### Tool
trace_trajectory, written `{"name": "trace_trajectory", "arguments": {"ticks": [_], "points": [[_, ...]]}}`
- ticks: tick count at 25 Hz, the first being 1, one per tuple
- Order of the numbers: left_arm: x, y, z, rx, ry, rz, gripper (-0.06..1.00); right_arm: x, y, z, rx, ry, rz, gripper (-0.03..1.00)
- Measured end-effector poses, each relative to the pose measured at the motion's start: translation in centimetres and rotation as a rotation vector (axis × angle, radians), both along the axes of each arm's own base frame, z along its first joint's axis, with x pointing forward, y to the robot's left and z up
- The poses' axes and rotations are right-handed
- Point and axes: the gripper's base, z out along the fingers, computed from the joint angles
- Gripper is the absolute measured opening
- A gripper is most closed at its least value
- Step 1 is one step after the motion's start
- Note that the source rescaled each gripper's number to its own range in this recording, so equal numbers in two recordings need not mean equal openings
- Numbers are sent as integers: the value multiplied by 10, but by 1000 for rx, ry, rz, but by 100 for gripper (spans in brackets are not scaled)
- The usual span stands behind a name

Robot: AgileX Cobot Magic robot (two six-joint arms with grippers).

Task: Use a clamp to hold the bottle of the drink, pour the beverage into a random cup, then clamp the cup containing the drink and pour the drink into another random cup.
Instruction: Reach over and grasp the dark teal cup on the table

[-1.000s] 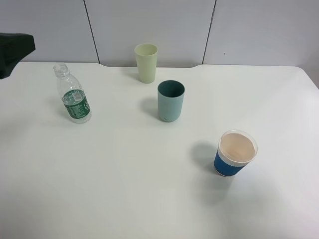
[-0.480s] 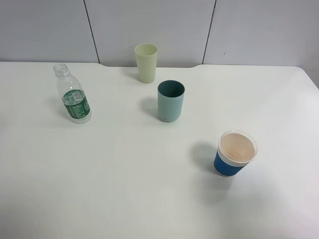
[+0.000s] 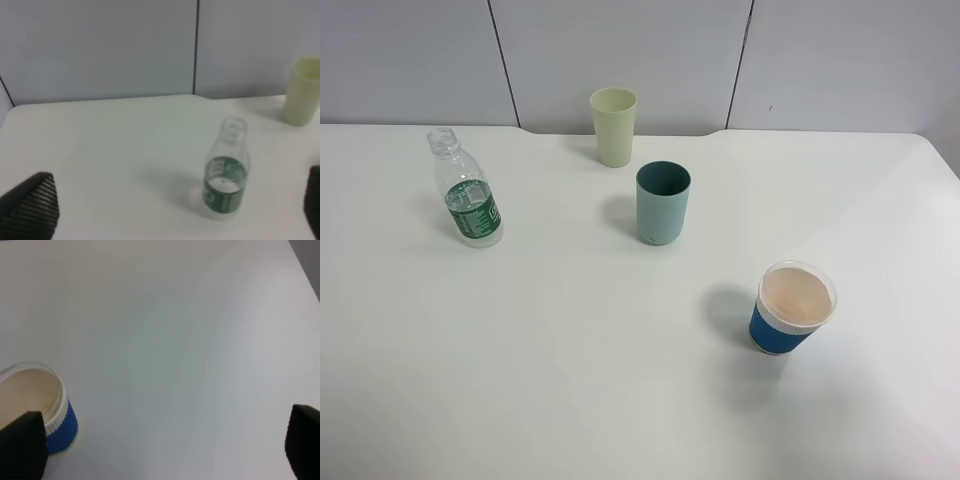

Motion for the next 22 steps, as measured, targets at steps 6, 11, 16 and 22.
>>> {"name": "trace_trajectory", "arguments": {"ticks": [6, 11, 16, 22], "points": [[-48, -6, 26, -23, -109, -20, 100, 0, 0, 0, 0, 0, 0, 83], [-74, -7, 20, -41, -85, -14, 100, 0, 0, 0, 0, 0, 0, 83], [-95, -3, 7, -11, -39, 37, 100, 0, 0, 0, 0, 0, 0, 83], [-103, -1, -15, -4, 163, 63, 100, 0, 0, 0, 0, 0, 0, 83]]}}
